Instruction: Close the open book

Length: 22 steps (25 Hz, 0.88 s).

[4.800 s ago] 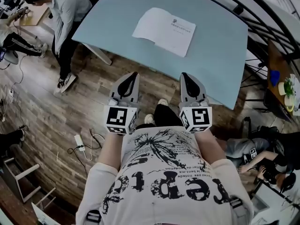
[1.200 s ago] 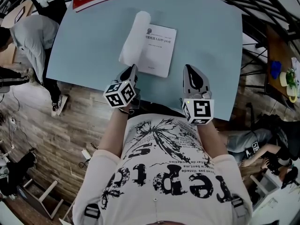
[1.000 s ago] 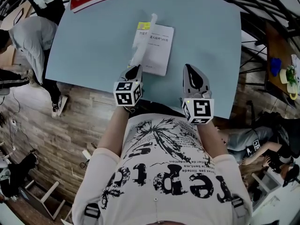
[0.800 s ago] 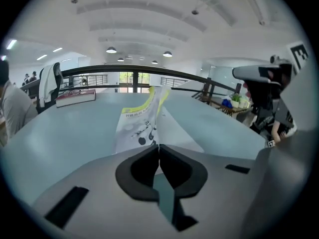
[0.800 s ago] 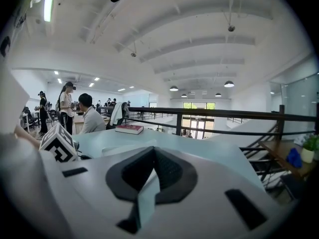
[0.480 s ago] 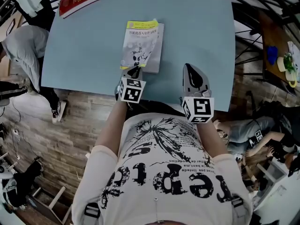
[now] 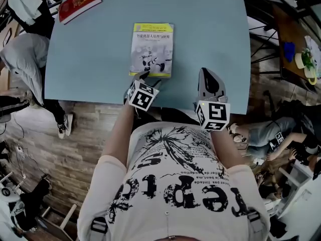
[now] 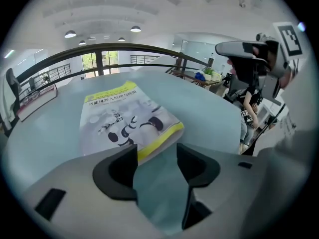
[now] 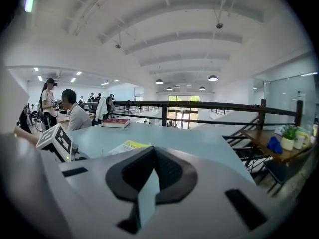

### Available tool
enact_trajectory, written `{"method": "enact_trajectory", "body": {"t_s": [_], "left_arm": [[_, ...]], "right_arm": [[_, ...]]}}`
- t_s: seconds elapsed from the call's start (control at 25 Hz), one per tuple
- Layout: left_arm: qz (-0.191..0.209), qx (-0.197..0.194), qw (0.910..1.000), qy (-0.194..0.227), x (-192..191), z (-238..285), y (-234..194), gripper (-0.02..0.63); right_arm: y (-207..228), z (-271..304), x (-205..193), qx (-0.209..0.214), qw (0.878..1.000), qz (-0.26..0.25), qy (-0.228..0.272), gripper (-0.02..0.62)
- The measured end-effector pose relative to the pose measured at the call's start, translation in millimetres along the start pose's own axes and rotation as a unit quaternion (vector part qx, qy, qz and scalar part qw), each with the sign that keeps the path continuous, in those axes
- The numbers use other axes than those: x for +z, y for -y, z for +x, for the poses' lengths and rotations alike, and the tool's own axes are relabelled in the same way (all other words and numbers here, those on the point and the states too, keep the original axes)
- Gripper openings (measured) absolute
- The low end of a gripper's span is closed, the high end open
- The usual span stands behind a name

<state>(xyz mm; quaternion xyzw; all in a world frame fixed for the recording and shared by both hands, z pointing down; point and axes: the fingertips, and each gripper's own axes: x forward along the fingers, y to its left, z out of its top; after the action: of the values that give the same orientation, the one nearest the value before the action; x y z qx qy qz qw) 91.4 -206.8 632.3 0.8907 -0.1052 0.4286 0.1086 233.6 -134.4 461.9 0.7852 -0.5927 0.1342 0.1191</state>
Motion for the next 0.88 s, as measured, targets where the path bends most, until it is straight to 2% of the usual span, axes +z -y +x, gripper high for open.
{"method": "enact_trajectory", "body": {"t_s": [0.12,0.32,0.4,0.48,0.56,0.68,0.88], "left_arm": [[-0.004,-0.013,0.9999,0.009,2,-7,-2,0.242],[-0.003,-0.010,0.9986,0.051,25,-38,-19,0.235],[0.003,-0.005,0.9971,0.076,40,-56,-29,0.212],[0.015,0.005,0.9940,0.108,59,-79,-39,0.161],[0.025,0.017,0.9881,0.151,83,-105,-48,0.112],[0.026,0.030,0.9745,0.221,112,-145,-59,0.040],[0.039,0.035,0.9478,0.314,144,-209,-71,0.025]], "right_arm": [[-9,0,7,-0.008,1.000,0.003,0.001,0.011],[-29,3,21,-0.027,1.000,0.012,0.006,0.011],[-39,3,25,-0.029,0.999,0.017,0.007,0.011],[-50,3,32,-0.025,0.999,0.024,0.011,0.011],[-60,2,40,-0.020,0.999,0.030,0.018,0.011],[-72,2,53,-0.025,0.999,0.025,0.029,0.011],[-88,0,77,-0.038,0.998,0.016,0.057,0.010]]}}
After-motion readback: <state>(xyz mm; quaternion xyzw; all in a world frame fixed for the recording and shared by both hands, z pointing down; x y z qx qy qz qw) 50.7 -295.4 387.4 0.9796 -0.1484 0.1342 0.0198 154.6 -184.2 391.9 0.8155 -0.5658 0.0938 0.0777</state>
